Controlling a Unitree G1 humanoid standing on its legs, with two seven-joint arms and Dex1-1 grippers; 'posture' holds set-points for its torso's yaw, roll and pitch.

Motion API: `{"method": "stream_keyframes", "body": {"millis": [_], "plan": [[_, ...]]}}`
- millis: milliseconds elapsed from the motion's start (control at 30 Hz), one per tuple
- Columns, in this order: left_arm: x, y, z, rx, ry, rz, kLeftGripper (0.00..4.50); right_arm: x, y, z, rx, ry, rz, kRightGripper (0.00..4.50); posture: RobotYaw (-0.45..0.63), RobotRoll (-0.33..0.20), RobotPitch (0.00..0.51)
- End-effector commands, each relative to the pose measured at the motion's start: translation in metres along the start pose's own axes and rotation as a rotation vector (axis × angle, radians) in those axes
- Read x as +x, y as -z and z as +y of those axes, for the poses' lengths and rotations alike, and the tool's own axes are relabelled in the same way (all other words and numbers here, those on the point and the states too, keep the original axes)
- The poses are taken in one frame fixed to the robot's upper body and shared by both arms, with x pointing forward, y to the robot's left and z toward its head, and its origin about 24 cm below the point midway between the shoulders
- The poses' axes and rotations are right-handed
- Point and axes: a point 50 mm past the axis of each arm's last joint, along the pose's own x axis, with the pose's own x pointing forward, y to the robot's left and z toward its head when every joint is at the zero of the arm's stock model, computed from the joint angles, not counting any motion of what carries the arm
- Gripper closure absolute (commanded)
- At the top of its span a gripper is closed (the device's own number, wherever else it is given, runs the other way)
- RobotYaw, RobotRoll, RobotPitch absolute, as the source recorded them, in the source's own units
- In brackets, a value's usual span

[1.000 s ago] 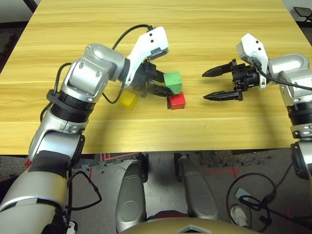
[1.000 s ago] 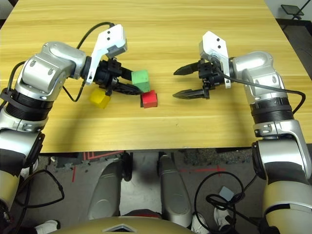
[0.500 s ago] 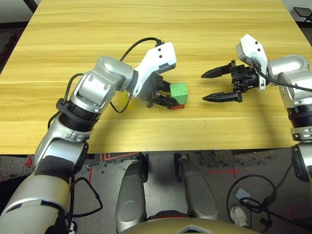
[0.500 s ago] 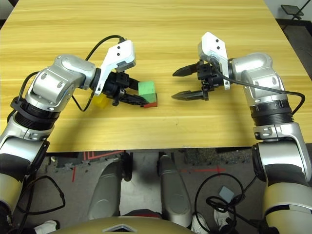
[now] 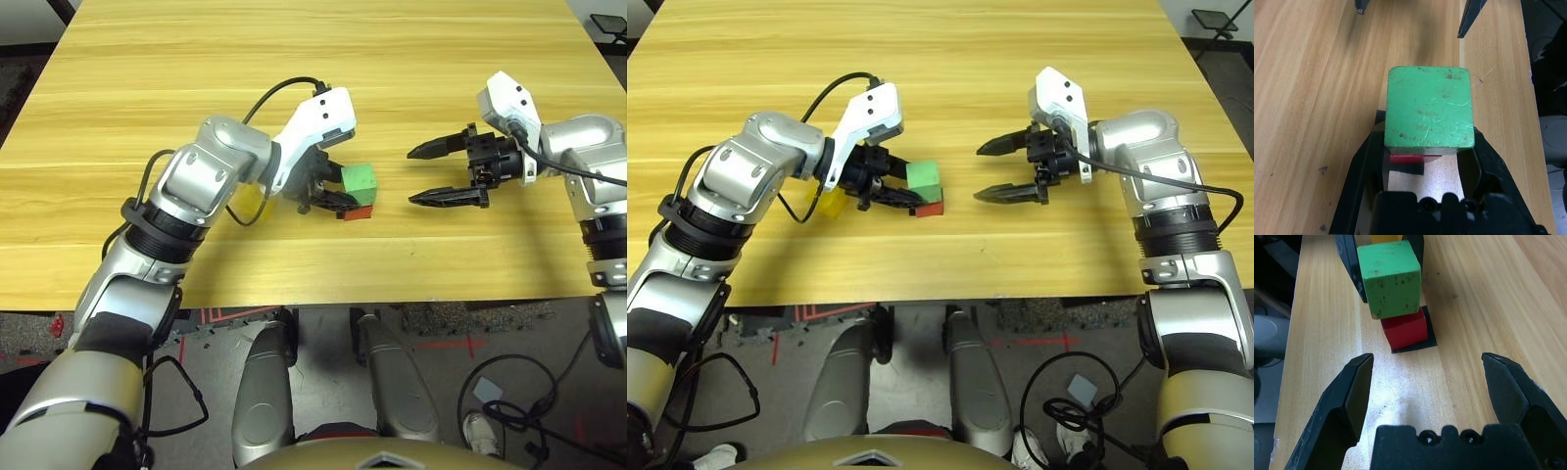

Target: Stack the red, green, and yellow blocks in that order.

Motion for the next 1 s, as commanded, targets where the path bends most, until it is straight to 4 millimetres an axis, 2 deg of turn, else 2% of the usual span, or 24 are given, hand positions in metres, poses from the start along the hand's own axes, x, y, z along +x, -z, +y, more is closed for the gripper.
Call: {"method": "stream_keyframes", "body": {"millis": [33,500,733,1000], "plan": [[0.004,0.0,-0.004,0.013,0.026,0.007,2.41,-0.003,0.0,0.003,-0.001,0.003,-0.009,0.0,-0.12,-0.061,0.309],[0.004,0.005,-0.003,0.004,0.024,0.013,2.41,-0.001,-0.003,0.003,-0.004,0.002,-0.019,0.0,-0.12,-0.062,0.315],[0.005,0.002,-0.004,-0.005,0.026,-0.002,0.01,-0.002,-0.003,0.002,-0.005,0.004,-0.019,0.0,-0.12,-0.061,0.319],[0.004,-0.008,-0.004,-0.01,0.016,-0.046,0.01,-0.002,-0.003,0.002,-0.003,0.004,-0.021,0.0,-0.12,-0.063,0.315]]}}
